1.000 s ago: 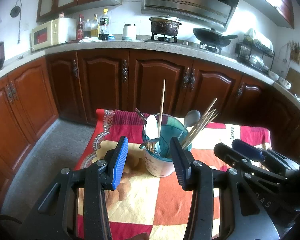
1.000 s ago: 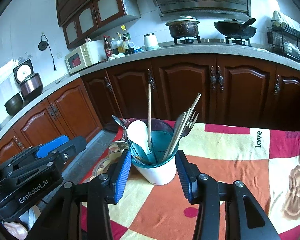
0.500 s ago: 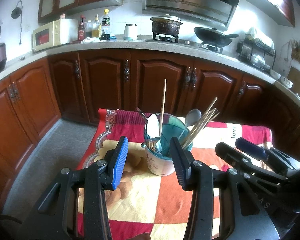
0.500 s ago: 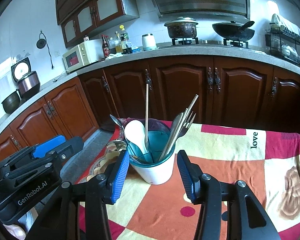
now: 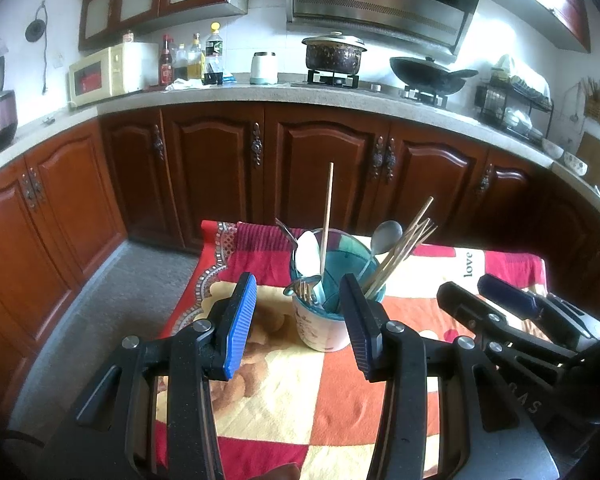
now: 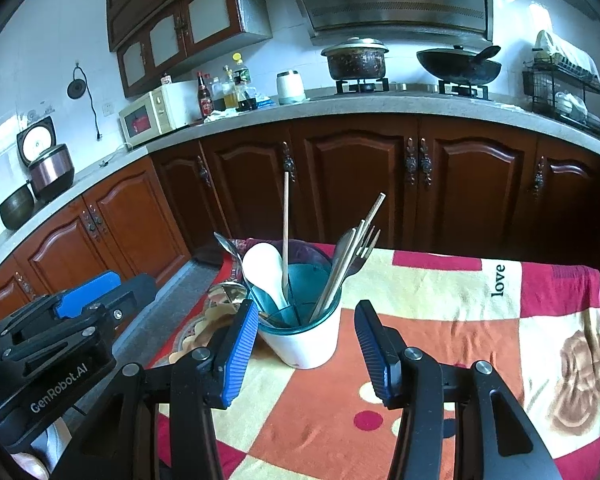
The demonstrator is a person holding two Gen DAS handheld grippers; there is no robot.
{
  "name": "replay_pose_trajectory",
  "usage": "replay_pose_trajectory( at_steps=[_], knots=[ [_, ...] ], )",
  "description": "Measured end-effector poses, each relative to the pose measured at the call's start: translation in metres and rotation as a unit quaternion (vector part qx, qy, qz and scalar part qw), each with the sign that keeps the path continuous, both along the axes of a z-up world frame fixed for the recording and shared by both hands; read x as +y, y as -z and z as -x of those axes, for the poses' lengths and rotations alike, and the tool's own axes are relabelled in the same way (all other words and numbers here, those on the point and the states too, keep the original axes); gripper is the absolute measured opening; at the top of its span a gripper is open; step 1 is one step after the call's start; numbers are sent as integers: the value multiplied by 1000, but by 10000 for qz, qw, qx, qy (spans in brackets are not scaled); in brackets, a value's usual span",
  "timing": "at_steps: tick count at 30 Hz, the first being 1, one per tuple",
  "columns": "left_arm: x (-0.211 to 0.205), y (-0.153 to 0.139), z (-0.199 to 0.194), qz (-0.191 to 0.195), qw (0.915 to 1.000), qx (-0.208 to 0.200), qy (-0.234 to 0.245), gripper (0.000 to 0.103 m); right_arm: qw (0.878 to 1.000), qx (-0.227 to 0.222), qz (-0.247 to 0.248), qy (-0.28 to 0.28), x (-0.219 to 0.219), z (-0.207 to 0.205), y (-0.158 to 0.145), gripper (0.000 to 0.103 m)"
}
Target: Organize utensils
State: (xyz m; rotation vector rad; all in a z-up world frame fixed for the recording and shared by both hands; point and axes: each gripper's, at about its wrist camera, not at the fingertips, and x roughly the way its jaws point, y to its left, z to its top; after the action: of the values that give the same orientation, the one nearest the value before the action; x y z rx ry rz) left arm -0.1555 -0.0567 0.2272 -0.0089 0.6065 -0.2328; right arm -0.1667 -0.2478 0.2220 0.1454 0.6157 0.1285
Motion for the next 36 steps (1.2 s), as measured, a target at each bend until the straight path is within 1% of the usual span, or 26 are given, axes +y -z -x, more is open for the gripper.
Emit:
replay_pose_trajectory(
  at_steps=[5,10,21,29,36],
  knots=[
    [0,-3,1,6,10000,-25,-12,43,10000,-42,59,52,1,3,-4,49],
    [-2,-7,2,16,10000,-52,-8,43,9999,-75,92,69,3,6,-7,52],
    [-3,-14,3,31,9998,-165,-56,43,9999,-123,93,68,4,9,-12,53],
    [-4,-14,3,32,9998,-184,-52,43,9999,-94,83,64,5,9,-12,53],
    [-5,-12,3,0,9993,-347,-121,43,9999,-41,47,82,2,7,-7,53]
  ],
)
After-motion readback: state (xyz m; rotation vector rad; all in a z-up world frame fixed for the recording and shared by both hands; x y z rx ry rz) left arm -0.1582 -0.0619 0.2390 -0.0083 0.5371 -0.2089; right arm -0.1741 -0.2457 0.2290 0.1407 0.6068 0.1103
